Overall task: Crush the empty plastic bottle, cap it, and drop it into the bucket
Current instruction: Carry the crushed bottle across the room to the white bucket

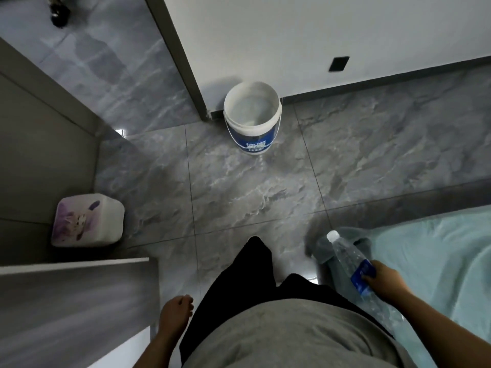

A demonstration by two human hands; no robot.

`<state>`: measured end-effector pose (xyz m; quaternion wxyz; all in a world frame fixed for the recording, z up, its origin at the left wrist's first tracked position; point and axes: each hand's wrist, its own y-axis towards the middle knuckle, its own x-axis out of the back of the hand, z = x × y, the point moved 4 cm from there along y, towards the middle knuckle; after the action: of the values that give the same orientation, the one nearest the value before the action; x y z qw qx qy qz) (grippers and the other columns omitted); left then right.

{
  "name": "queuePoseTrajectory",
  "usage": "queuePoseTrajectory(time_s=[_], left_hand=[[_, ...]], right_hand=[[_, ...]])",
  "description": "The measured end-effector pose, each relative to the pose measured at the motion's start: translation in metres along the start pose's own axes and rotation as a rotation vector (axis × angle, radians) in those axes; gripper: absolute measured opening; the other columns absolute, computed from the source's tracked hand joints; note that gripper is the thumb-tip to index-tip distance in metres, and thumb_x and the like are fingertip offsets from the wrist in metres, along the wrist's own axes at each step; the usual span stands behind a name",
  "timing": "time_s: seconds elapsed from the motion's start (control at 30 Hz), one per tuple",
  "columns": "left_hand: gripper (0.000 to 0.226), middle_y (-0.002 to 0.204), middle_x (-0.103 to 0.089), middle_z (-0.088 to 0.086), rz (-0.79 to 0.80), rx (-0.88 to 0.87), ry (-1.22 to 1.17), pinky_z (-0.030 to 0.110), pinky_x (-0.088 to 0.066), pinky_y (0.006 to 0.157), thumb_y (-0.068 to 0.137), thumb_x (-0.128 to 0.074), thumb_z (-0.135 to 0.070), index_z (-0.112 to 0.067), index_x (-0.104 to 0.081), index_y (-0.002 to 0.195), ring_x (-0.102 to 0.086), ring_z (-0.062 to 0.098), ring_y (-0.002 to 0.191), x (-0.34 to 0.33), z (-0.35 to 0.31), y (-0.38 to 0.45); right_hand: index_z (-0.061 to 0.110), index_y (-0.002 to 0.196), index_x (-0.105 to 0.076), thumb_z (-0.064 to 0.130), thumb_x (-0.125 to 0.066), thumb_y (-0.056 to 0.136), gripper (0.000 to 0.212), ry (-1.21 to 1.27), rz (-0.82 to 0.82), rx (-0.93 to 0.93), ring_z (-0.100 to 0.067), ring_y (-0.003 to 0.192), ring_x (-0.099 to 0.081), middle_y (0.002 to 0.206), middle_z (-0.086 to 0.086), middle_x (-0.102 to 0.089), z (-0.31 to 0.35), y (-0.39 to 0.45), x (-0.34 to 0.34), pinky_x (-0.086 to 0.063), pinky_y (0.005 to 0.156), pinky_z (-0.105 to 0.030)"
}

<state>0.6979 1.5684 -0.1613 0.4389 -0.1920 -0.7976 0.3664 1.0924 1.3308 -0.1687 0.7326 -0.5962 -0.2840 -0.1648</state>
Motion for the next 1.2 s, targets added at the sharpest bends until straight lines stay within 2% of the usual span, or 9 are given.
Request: queuePoseTrajectory(time_s=[0.13, 0.3, 0.47, 0.57, 0.7, 0.9, 1.0, 1.13, 1.2], left_hand=[[0.023, 0.077, -0.063, 0.019, 0.027, -0.025, -0.067, 0.035, -0.041, 0.071, 0.090, -0.048, -0.009, -0.001, -0.062, 0.073, -0.058, 0.029, 0.073, 0.015, -0.063, 0.043], [0.024, 0.074, -0.061, 0.016, 0.009, -0.086, -0.074, 0.034, -0.041, 0.068, 0.088, -0.050, -0.009, -0.007, -0.059, 0.067, -0.056, 0.027, 0.068, 0.028, -0.146, 0.090], [0.023, 0.073, -0.062, 0.014, 0.013, -0.094, -0.067, 0.033, -0.042, 0.069, 0.089, -0.050, -0.011, -0.008, -0.061, 0.070, -0.057, 0.025, 0.069, 0.023, -0.201, 0.122], [0.022, 0.075, -0.063, 0.015, 0.006, -0.061, -0.092, 0.034, -0.042, 0.070, 0.089, -0.050, -0.012, -0.008, -0.061, 0.071, -0.057, 0.025, 0.070, 0.014, -0.219, 0.130], [0.024, 0.076, -0.064, 0.016, 0.018, 0.036, -0.109, 0.034, -0.042, 0.072, 0.090, -0.049, -0.014, -0.008, -0.062, 0.071, -0.058, 0.027, 0.070, 0.004, -0.229, 0.135], [0.025, 0.072, -0.065, 0.017, -0.002, 0.105, -0.142, 0.034, -0.042, 0.068, 0.089, -0.051, -0.012, -0.005, -0.064, 0.070, -0.059, 0.028, 0.065, 0.005, -0.236, 0.140], [0.026, 0.071, -0.065, 0.018, 0.003, 0.152, -0.167, 0.035, -0.043, 0.067, 0.089, -0.051, -0.011, -0.005, -0.065, 0.068, -0.060, 0.028, 0.064, 0.010, -0.245, 0.152], [0.029, 0.068, -0.066, 0.014, 0.011, 0.167, -0.152, 0.033, -0.042, 0.063, 0.089, -0.051, -0.012, -0.011, -0.063, 0.062, -0.060, 0.026, 0.061, 0.020, -0.267, 0.183], [0.029, 0.067, -0.065, 0.010, 0.034, 0.165, -0.145, 0.034, -0.042, 0.065, 0.089, -0.050, -0.013, -0.013, -0.062, 0.063, -0.060, 0.024, 0.061, 0.029, -0.286, 0.204]], right_hand=[[0.000, 0.115, -0.056, 0.005, -0.057, 0.087, 0.029, 0.011, 0.047, -0.073, -0.035, 0.102, -0.062, 0.110, -0.026, -0.066, 0.008, 0.016, 0.008, -0.044, 0.080, -0.035], [-0.001, 0.099, -0.057, 0.007, -0.055, 0.088, 0.014, 0.047, 0.104, -0.166, -0.035, 0.093, -0.065, 0.100, -0.028, -0.068, 0.018, 0.038, 0.028, -0.045, 0.077, -0.034], [0.003, 0.101, -0.058, 0.007, -0.053, 0.088, 0.014, 0.048, 0.104, -0.133, -0.034, 0.094, -0.065, 0.101, -0.025, -0.069, 0.049, 0.081, 0.067, -0.045, 0.076, -0.032], [0.001, 0.103, -0.061, 0.008, -0.052, 0.088, 0.019, 0.024, 0.069, -0.085, -0.034, 0.094, -0.065, 0.101, -0.024, -0.070, 0.077, 0.116, 0.105, -0.049, 0.082, -0.037], [0.003, 0.098, -0.060, 0.013, -0.052, 0.088, 0.016, 0.005, 0.021, 0.014, -0.031, 0.085, -0.063, 0.097, -0.023, -0.069, 0.124, 0.154, 0.158, -0.047, 0.075, -0.034], [0.003, 0.113, -0.055, 0.013, -0.058, 0.087, 0.028, -0.033, -0.016, 0.124, -0.038, 0.103, -0.061, 0.109, -0.026, -0.066, 0.188, 0.198, 0.208, -0.047, 0.086, -0.039], [0.002, 0.115, -0.053, 0.012, -0.059, 0.087, 0.031, -0.048, 0.007, 0.114, -0.038, 0.103, -0.061, 0.110, -0.026, -0.065, 0.207, 0.213, 0.220, -0.046, 0.083, -0.038], [0.001, 0.107, -0.055, 0.009, -0.060, 0.086, 0.023, -0.062, 0.023, 0.073, -0.036, 0.096, -0.063, 0.103, -0.026, -0.067, 0.221, 0.226, 0.224, -0.040, 0.072, -0.032], [0.001, 0.105, -0.056, 0.008, -0.060, 0.086, 0.021, -0.075, 0.038, 0.052, -0.035, 0.095, -0.063, 0.102, -0.025, -0.067, 0.227, 0.230, 0.223, -0.042, 0.073, -0.033]])
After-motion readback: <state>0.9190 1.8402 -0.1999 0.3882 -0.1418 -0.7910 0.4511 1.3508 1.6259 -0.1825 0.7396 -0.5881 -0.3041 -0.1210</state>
